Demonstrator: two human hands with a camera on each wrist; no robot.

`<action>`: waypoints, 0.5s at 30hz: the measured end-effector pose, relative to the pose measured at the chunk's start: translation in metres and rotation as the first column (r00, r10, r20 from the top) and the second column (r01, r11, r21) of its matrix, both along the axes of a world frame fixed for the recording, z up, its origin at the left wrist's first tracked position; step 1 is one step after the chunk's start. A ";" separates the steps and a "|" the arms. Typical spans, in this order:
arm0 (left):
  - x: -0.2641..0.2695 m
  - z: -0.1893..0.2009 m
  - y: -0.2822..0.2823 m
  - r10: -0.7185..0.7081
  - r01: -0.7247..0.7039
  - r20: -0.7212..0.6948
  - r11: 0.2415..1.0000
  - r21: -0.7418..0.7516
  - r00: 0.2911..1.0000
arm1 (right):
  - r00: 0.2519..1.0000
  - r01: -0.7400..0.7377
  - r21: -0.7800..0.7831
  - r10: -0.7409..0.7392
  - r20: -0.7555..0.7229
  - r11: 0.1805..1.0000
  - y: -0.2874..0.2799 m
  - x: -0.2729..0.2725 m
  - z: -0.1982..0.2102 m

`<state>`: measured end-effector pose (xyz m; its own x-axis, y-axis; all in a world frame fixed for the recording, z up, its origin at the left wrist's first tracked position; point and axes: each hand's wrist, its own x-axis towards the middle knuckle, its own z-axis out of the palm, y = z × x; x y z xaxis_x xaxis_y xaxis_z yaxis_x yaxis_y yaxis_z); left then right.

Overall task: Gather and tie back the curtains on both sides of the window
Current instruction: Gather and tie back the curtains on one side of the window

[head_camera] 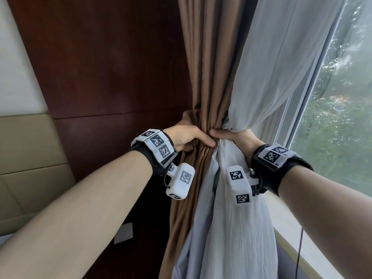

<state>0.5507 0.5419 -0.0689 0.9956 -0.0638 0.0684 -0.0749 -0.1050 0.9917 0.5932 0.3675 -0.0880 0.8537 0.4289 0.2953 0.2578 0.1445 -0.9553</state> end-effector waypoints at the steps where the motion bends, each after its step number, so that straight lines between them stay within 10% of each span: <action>1: 0.003 -0.002 0.003 -0.012 0.012 -0.028 1.000 0.012 1.000 | 1.000 0.006 -0.004 -0.006 0.003 1.000 0.003 0.003 -0.002; 15: 0.100 -0.037 0.028 0.190 -0.189 -0.031 0.981 0.032 0.981 | 0.971 0.198 -0.031 -0.200 -0.134 0.980 0.033 0.104 -0.025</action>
